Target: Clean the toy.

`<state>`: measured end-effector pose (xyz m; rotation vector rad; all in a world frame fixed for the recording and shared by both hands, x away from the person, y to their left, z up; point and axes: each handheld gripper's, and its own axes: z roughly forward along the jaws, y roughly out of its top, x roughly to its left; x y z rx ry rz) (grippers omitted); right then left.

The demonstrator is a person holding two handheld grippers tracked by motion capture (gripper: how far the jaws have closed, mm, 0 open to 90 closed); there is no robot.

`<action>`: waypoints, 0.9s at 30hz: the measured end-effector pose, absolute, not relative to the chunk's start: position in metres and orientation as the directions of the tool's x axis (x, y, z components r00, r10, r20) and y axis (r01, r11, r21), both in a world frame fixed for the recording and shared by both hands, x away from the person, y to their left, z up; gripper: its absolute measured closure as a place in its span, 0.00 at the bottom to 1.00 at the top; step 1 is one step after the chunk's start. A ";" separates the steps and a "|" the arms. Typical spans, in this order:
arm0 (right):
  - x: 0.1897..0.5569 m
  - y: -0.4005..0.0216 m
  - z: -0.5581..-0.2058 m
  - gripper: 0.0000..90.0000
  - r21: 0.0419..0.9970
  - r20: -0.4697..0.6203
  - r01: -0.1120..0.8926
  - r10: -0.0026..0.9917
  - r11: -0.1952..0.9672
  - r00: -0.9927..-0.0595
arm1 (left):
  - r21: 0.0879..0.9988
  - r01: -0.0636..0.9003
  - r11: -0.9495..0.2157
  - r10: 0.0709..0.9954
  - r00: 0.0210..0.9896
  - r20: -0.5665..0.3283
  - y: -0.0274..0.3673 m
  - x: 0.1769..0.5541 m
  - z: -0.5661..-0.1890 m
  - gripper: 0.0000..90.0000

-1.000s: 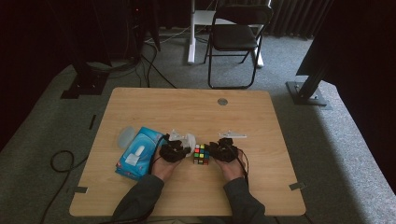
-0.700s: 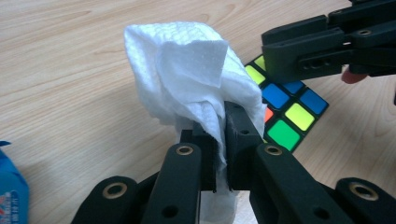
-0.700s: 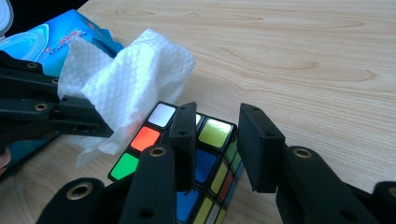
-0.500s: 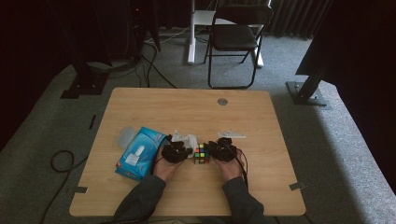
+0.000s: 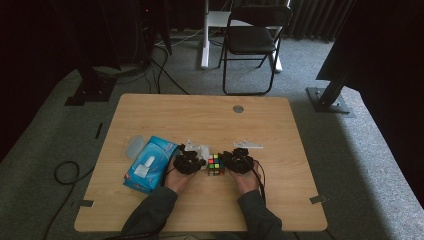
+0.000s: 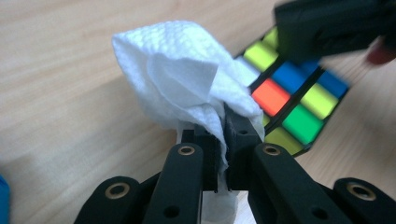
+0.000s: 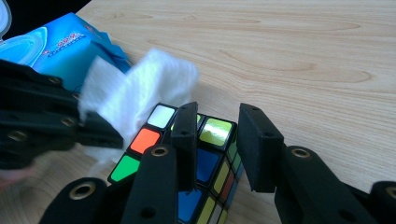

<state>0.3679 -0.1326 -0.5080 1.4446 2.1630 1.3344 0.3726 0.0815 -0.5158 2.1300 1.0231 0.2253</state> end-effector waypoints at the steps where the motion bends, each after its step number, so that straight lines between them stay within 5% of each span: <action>1: 0.368 -0.133 -0.508 0.77 0.775 0.286 0.624 0.821 0.105 -0.494 | 0.684 0.605 -0.407 0.733 0.664 -0.151 0.080 0.373 -0.519 0.96; 27: 0.368 -0.133 -0.509 0.77 0.774 0.294 0.626 0.821 0.097 -0.490 | 0.696 0.597 -0.399 0.743 0.656 -0.137 0.087 0.365 -0.516 0.95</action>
